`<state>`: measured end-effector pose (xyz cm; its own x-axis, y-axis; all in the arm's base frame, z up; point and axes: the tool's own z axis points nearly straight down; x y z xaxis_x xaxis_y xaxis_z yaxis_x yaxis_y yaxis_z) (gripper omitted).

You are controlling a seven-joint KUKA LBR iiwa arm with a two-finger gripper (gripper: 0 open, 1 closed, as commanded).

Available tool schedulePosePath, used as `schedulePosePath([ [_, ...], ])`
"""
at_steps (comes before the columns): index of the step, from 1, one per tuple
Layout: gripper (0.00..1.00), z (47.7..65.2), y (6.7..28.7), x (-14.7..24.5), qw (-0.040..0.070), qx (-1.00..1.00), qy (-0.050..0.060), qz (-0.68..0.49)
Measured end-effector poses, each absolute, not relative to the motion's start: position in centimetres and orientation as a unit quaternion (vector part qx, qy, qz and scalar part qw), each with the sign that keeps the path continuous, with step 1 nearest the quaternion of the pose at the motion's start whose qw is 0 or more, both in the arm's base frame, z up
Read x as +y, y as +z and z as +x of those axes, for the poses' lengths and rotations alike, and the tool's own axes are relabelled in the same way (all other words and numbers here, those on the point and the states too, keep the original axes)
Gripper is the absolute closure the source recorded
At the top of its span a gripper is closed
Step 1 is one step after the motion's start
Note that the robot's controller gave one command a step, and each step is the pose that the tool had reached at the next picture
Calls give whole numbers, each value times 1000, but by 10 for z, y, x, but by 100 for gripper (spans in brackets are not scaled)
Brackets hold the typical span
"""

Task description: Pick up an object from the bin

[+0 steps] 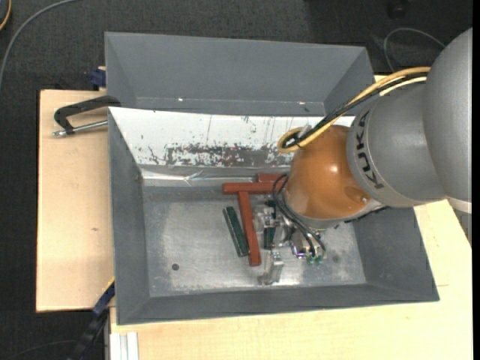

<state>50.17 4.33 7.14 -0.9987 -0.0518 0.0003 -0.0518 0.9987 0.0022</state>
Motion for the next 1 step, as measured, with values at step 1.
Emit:
schedulePosePath([
  [1,0,502,72,42,0,-1000,-1,25],
])
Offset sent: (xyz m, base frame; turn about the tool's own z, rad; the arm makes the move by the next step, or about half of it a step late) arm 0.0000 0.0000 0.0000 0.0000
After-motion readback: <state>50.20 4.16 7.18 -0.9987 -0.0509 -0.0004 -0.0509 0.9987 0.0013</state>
